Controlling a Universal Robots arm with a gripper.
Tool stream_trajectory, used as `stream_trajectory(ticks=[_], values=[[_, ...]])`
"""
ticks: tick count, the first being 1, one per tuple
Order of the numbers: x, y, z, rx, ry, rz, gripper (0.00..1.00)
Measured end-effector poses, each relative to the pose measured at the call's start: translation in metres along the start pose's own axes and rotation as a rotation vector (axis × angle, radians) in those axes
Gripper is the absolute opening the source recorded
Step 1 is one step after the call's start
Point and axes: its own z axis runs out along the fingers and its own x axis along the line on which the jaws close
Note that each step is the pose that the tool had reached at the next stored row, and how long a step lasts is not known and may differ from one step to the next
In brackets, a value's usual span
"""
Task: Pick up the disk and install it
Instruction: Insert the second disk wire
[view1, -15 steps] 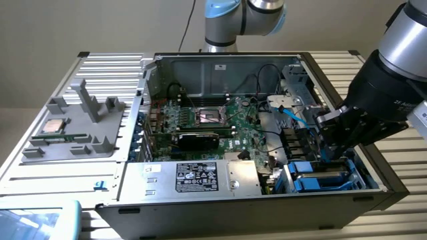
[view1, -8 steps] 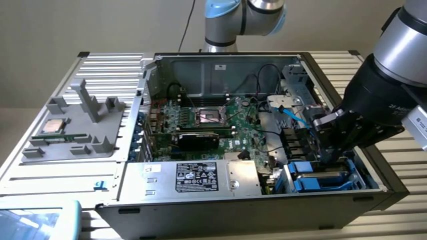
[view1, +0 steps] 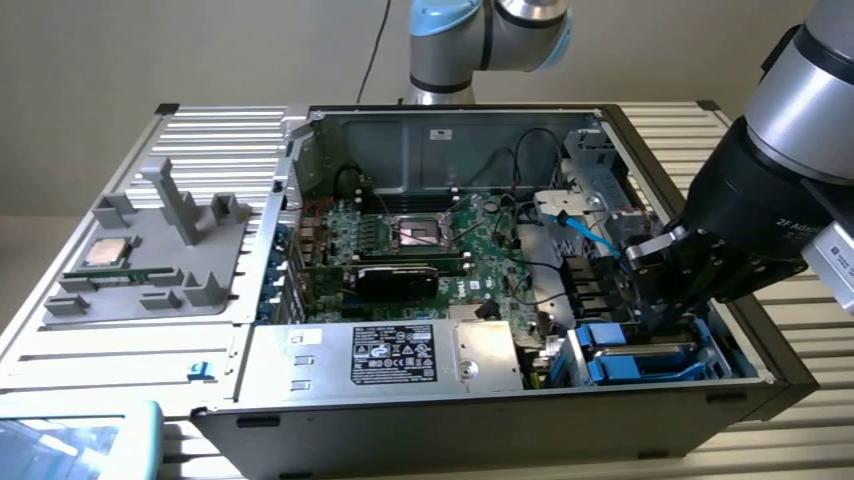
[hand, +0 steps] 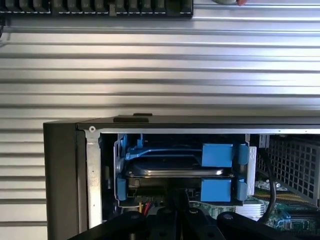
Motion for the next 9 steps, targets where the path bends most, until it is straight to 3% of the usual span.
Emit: stream_trajectory(ticks=[9], values=[[-0.0002, 0.0003, 0.0032, 0.0002, -0.0015, 0.0, 0.11]])
